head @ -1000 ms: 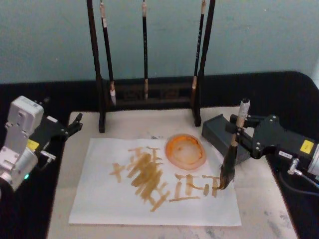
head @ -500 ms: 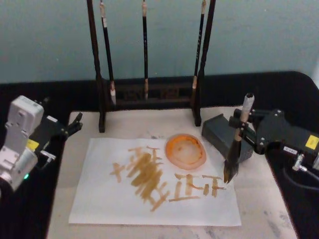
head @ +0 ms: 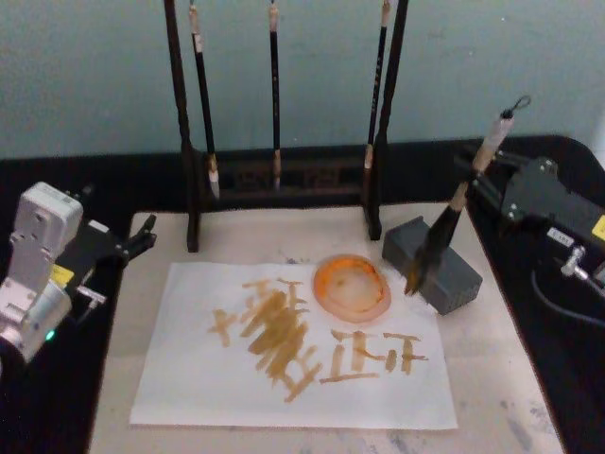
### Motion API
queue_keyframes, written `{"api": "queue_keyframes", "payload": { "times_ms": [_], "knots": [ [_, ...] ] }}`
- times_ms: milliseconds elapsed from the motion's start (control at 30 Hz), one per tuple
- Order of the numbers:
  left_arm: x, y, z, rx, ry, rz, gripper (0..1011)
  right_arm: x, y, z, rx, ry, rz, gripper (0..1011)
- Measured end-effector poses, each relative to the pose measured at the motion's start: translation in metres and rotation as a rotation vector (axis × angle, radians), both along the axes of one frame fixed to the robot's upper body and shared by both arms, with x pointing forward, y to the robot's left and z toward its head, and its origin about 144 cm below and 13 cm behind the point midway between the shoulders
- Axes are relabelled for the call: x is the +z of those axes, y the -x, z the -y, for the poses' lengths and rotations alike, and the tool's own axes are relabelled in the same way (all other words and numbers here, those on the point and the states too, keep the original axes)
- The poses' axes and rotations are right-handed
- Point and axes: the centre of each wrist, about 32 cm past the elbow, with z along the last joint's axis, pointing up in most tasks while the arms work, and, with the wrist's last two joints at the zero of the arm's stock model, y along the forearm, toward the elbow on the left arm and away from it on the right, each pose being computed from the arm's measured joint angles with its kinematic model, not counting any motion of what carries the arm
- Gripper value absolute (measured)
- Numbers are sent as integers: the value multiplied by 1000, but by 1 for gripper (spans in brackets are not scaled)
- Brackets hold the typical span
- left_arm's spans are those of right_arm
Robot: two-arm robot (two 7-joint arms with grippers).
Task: Pick up the brush from the inkstone, write on the paper, then place the brush back to its original position.
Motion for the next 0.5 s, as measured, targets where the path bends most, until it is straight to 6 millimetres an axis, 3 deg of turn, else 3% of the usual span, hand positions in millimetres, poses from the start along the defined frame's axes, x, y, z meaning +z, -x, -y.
{"api": "queue_keyframes", "payload": {
  "times_ms": [500],
  "knots": [
    [0, 0, 0, 0, 0, 0, 1010, -14, -32, -10, -70, -338, -75, 176]
  ]
}}
